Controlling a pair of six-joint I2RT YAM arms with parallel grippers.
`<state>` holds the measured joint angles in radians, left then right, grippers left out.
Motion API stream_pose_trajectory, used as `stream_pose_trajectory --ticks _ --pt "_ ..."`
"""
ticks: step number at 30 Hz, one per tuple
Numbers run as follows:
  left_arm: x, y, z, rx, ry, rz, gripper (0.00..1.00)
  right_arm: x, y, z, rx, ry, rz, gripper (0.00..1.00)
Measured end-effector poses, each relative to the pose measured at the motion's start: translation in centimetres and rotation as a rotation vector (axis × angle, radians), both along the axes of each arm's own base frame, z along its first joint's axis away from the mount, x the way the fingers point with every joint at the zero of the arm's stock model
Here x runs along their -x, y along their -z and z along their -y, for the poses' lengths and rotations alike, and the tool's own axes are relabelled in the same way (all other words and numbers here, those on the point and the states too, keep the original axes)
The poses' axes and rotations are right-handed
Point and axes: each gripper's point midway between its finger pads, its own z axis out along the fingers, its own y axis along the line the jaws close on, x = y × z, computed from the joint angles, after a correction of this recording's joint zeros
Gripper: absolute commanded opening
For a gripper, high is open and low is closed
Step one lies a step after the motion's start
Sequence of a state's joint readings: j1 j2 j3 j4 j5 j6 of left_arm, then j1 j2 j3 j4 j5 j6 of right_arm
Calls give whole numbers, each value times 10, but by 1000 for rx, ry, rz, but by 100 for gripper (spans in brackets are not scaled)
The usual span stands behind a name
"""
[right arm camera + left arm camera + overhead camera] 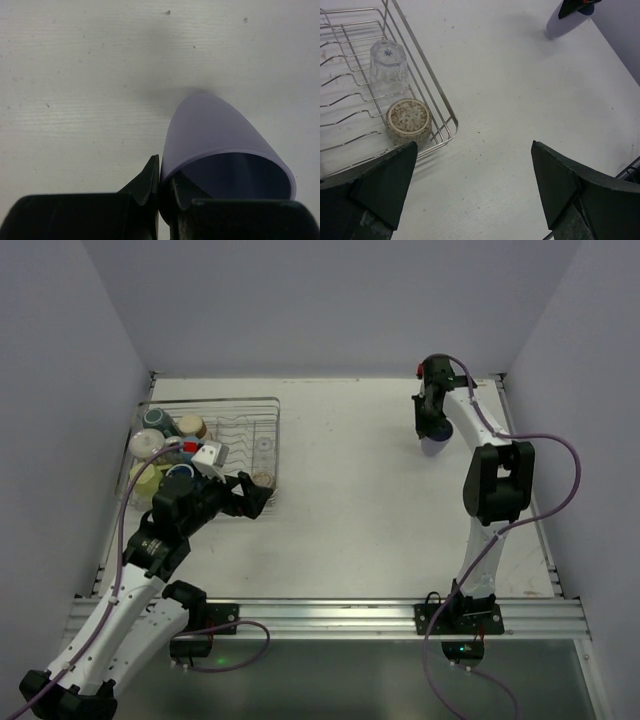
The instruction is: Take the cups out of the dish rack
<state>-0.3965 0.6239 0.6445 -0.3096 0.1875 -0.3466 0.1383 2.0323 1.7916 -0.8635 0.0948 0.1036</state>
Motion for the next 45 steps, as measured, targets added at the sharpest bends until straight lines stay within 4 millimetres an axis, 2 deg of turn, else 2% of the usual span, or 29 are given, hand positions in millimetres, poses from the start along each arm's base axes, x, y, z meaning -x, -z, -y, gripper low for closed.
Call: stream_pose_trajectory --ticks 4,6,9,13,14,15,16,18,20,23,27,30,34,35,38,42,45 --pt "0 2 1 -4 2 -8 100 -2 16 13 0 20 -39 6" --pt "0 2 1 -5 1 -9 100 -1 23 14 -1 18 -56 8" --pt "-1 3 0 -8 -5 -12 100 -3 24 12 -5 11 -57 16" --pt "-3 7 0 -15 -11 -24 100 -4 23 10 -14 6 -54 33" --pt "-4 8 -1 -17 -15 -26 100 -4 23 10 -15 8 -54 39" --pt "-4 9 -2 -19 -18 -28 100 -4 23 10 -15 10 -54 50" --pt "-4 9 -2 -21 -22 -29 100 -4 23 10 -17 13 -53 55" --pt "-6 10 -3 -25 -32 -33 100 -5 20 10 -18 15 -46 66" --pt "-7 12 -4 -30 -39 -39 100 -5 12 10 -22 17 -26 70" --pt "-11 18 -5 -36 -57 -60 95 -3 -18 9 -35 21 41 76" --pt "-19 24 -7 -45 -92 -102 89 7 -77 8 -72 34 198 77" --pt "-31 20 -7 -46 -128 -121 85 26 -122 3 -123 42 347 75" --pt "-56 12 -9 -58 -204 -136 78 69 -151 -15 -221 31 504 65" --pt "-64 11 -9 -65 -227 -141 76 80 -152 -24 -258 18 538 58" --pt "-90 11 -11 -99 -292 -153 71 115 -139 -48 -357 -27 570 49" --pt "-127 24 -13 -176 -364 -184 68 146 -121 -67 -464 -67 594 45" --pt "-143 50 -11 -237 -376 -236 68 158 -110 -72 -503 -74 601 44"
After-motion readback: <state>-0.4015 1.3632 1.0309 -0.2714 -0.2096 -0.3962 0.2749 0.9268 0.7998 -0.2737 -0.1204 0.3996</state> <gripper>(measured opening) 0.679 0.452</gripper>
